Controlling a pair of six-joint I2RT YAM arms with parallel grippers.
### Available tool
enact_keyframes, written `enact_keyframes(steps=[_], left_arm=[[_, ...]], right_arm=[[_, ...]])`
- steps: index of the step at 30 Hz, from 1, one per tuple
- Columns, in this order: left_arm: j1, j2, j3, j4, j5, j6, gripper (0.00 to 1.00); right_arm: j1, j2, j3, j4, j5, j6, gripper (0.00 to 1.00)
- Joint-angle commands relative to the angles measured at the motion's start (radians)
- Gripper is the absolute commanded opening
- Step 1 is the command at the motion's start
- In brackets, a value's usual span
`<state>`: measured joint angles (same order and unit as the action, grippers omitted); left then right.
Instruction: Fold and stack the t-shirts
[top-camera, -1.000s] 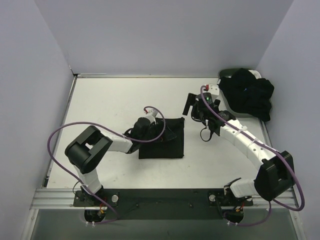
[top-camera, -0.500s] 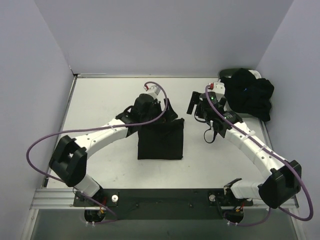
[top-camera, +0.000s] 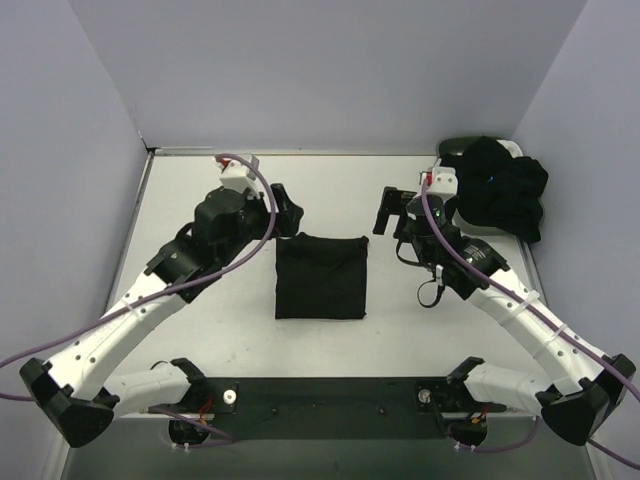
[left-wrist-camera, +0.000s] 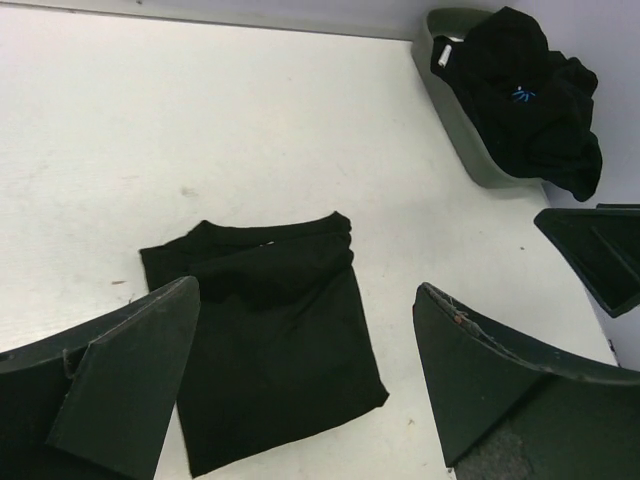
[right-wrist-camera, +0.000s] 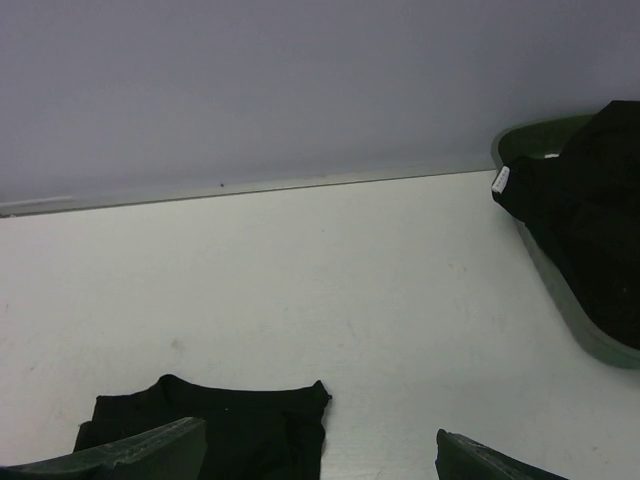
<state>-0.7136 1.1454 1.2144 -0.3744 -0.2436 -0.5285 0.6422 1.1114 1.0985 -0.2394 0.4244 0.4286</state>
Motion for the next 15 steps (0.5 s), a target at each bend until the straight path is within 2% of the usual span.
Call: enact_keyframes(steps=[1, 15], left_arm=[[0.002, -0.11, -0.029, -0.087, -0.091, 0.091, 0.97], [0.003, -0.25, -0.127, -0.144, -0.14, 0.067, 0.97]], right_arm=[[0.053, -0.041, 0.015, -0.027, 0.085, -0.025, 1.0], [0.177, -0.124, -0.014, -0.05, 0.188, -0.059, 1.0]])
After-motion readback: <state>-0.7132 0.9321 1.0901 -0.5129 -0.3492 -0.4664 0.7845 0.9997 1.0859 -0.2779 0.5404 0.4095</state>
